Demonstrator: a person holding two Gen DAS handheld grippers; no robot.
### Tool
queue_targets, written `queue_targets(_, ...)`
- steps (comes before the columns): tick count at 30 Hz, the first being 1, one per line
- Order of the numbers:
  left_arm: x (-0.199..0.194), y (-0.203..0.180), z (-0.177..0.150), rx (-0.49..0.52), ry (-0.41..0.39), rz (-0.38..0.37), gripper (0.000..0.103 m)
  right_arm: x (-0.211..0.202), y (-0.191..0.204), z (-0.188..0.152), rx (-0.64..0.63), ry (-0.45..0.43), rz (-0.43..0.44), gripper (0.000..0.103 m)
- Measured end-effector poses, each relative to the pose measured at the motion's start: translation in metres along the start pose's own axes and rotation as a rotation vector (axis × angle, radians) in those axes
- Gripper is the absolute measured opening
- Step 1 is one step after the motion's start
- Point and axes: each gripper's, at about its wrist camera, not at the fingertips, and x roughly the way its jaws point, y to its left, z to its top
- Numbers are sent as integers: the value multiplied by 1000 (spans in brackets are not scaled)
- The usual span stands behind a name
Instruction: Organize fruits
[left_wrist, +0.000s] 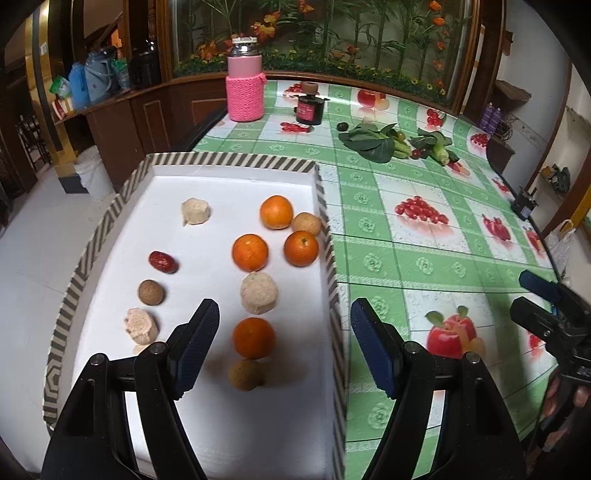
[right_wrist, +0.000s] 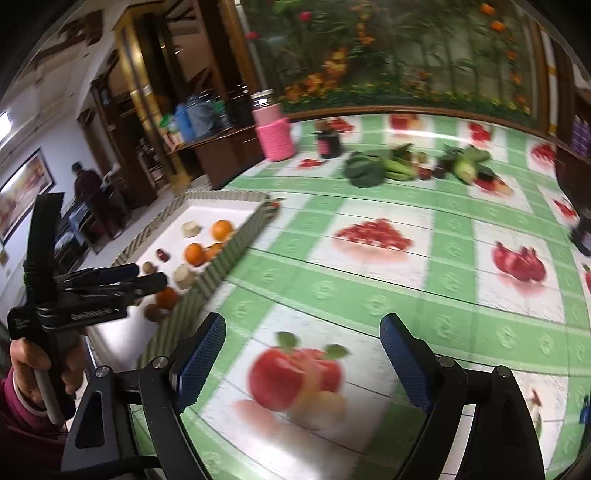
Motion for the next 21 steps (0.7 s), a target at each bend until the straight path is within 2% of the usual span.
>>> queue_targets(8,6,-12,8,9,19,-9,73,-16,-41,-11,36,-4,-82,88)
queue_targets(14,15,-37,7,50,39,-31,73,-31,-74,-21,98,-1,-125,89)
queue_targets(21,18,-55,4,89,23,-9,73,-31,-74,-22,107,8,-143,89)
